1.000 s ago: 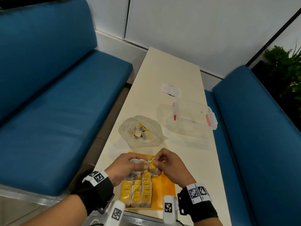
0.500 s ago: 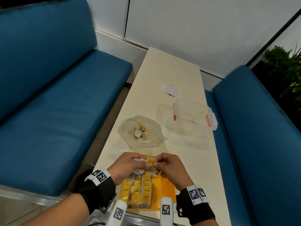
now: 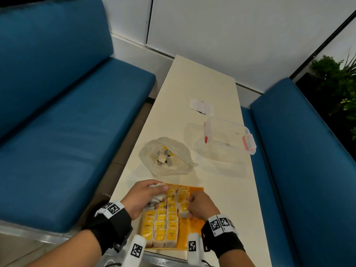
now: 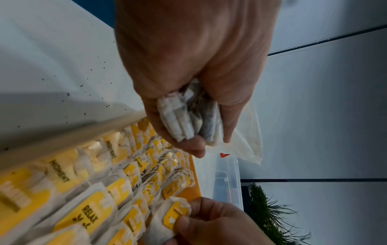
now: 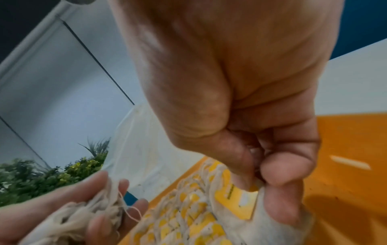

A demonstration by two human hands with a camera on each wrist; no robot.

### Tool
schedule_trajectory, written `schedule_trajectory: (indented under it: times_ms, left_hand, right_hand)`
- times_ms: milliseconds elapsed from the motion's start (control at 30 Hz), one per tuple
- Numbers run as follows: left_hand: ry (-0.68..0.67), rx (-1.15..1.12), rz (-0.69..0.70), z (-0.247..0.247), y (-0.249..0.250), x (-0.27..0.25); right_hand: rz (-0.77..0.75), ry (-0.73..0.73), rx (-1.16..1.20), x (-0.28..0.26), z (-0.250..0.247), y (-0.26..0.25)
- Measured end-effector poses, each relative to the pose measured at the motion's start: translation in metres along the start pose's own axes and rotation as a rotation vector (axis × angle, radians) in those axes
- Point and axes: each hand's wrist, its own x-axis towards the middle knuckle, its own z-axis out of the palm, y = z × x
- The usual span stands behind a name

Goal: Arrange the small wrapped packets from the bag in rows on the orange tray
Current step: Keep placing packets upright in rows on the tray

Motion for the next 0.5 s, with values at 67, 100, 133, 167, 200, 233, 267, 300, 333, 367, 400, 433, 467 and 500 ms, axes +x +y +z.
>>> schedule_trajectory:
  times_ms: [67,100,133,167,200,233,267,300,333,367,400,433,467,500]
  left_hand:
    - [0.0,-0.009,0.003,0.0,0.0,0.0]
    - [-0.002,-0.013,0.006,-0.001,-0.001,0.0]
    - [-0.002,-0.015,0.008,-0.001,0.0,0.001]
    - [-0.003,-0.013,0.009,-0.001,-0.001,0.001]
    - [-0.003,-0.011,0.007,-0.002,0.0,0.001]
    - [-0.004,-0.009,0.005,-0.002,-0.001,0.001]
    - [-0.005,-0.008,0.002,-0.002,-0.001,0.001]
    - [-0.008,-0.006,0.0,-0.002,-0.001,0.001]
    - [-0.014,-0.005,-0.002,-0.002,-0.001,0.0]
    - [-0.02,-0.005,-0.004,-0.003,-0.002,0.001]
    - [-0.026,-0.005,-0.007,-0.003,-0.001,0.0]
    - [-0.031,-0.005,-0.012,-0.003,-0.001,0.001]
    - [-0.036,-0.005,-0.016,-0.004,-0.001,0.001]
    - [-0.04,-0.004,-0.02,-0.004,-0.001,0.001]
  right_hand:
    - [0.027,-0.028,-0.056,0.0,0.004,-0.005]
    - [0.04,-0.025,-0.055,0.003,0.007,-0.003]
    - [0.067,-0.014,-0.04,0.003,0.009,-0.005]
    - [0.079,0.006,-0.03,0.005,0.011,-0.003]
    - [0.097,0.015,-0.033,0.005,0.013,-0.004]
    - [0.109,0.026,-0.029,0.006,0.015,-0.003]
    - [0.122,0.031,-0.012,0.005,0.017,-0.004]
    - [0.115,0.032,0.027,0.007,0.02,-0.004]
    - [0.108,0.029,0.081,0.006,0.021,-0.007]
    - [0.093,0.043,0.118,0.006,0.023,-0.006]
    - [0.091,0.035,0.103,0.005,0.024,-0.008]
    - [0.076,0.031,0.066,0.005,0.026,-0.008]
    - [0.089,0.044,0.057,0.007,0.028,-0.006]
    - [0.082,0.071,0.081,0.008,0.029,-0.004]
